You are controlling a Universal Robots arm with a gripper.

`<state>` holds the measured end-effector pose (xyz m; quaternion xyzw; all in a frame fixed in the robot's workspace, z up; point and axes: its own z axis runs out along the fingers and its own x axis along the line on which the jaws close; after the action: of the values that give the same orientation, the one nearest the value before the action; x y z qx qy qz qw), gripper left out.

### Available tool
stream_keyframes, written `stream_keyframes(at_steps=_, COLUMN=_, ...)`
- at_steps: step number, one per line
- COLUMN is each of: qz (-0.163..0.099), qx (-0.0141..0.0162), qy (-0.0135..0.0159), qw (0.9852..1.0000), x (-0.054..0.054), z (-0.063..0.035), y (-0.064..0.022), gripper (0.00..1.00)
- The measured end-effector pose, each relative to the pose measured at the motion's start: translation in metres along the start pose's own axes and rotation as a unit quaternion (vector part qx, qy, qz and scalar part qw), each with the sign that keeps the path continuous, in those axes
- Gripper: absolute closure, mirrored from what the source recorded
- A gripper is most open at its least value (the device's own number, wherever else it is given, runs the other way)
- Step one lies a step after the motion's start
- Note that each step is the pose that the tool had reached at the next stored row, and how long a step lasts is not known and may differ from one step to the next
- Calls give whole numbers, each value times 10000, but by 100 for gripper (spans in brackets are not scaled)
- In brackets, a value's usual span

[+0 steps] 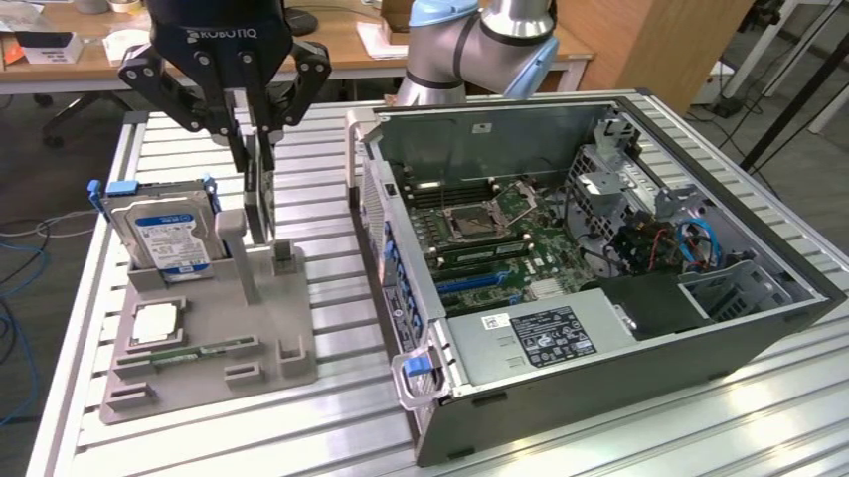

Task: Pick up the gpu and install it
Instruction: 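Pick up the gpu and move the gpu toward the slot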

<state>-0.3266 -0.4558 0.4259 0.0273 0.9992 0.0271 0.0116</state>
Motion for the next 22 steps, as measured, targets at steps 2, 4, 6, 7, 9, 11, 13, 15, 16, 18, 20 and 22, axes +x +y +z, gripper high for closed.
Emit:
stream_keyframes(at_steps=2, qz=0, qx=0, qy=0, qw=10000, x=0, z=0, y=0, gripper=74)
stream_keyframes(at_steps=4, qz=0, qx=0, qy=0, qw=10000, x=-1, z=-1, y=0, gripper=74)
stream_keyframes(at_steps=6, qz=-1, qx=1, qy=1, qw=10000, x=-9, z=-1, y=0, gripper=74)
stream_keyframes(at_steps=7, qz=-1, qx=1, qy=1, qw=10000, x=-12, z=-1, y=1, gripper=74)
stream_keyframes(at_steps=9, qz=0, qx=0, qy=0, qw=10000, x=-18, z=0, y=1, gripper=74)
stream_keyframes(at_steps=11, qz=0, qx=0, qy=0, qw=10000, x=-24, z=0, y=1, gripper=74)
stream_keyframes(at_steps=13, qz=0, qx=0, qy=0, qw=10000, x=-29, z=0, y=2, gripper=74)
stream_keyframes(at_steps=15, qz=0, qx=0, qy=0, qw=10000, x=-34, z=1, y=2, gripper=74)
stream_keyframes(at_steps=16, qz=0, qx=0, qy=0, qw=10000, x=-37, z=1, y=2, gripper=74)
stream_keyframes(at_steps=18, qz=0, qx=0, qy=0, qw=10000, x=-45, z=1, y=3, gripper=74)
stream_keyframes(at_steps=20, qz=0, qx=0, qy=1, qw=10000, x=-53, z=1, y=3, gripper=74)
stream_keyframes(at_steps=22, qz=0, qx=0, qy=0, qw=10000, x=-62, z=1, y=3, gripper=74)
